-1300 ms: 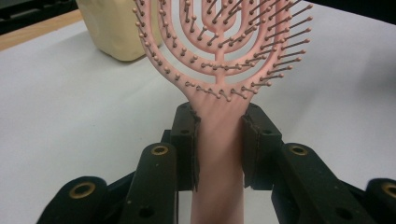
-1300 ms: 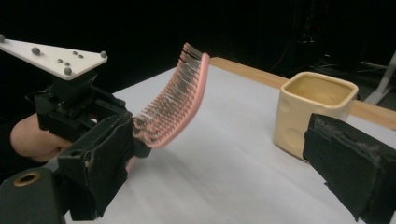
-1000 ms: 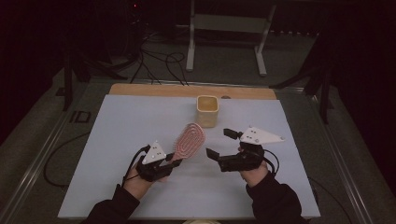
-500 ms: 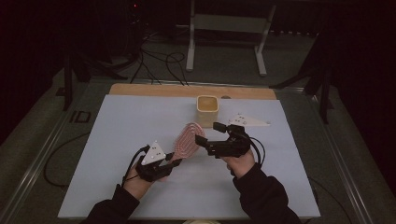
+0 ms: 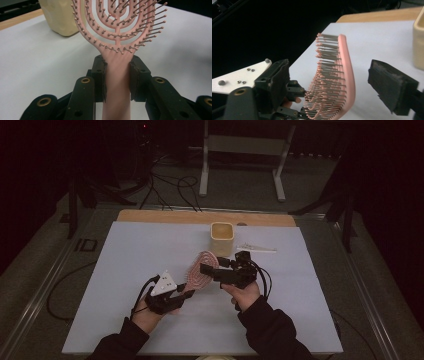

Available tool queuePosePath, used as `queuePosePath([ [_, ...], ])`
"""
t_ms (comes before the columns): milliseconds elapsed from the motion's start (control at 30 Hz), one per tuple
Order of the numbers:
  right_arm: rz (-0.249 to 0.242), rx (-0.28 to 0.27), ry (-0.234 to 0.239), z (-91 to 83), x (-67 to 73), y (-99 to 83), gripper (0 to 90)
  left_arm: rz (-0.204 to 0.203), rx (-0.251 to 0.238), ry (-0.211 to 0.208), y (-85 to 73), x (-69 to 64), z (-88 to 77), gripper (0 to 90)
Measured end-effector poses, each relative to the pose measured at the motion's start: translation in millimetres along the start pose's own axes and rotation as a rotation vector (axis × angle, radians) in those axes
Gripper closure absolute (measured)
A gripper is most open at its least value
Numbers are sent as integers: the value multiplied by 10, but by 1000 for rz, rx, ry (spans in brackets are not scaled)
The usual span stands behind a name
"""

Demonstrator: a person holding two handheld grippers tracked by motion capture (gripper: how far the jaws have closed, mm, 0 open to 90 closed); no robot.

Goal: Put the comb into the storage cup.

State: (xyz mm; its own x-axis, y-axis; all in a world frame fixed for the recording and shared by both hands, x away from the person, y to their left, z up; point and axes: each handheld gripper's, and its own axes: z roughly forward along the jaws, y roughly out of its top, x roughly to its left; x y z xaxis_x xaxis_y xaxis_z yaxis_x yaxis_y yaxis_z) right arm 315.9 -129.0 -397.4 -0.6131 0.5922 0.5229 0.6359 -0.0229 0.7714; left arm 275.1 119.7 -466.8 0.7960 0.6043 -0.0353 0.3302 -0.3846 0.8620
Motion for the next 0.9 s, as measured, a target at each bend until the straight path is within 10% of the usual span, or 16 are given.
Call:
queuePosePath([
  [900,134,38,36,234,-95,-178,610,-12,11,-22,-14,16,31,706],
])
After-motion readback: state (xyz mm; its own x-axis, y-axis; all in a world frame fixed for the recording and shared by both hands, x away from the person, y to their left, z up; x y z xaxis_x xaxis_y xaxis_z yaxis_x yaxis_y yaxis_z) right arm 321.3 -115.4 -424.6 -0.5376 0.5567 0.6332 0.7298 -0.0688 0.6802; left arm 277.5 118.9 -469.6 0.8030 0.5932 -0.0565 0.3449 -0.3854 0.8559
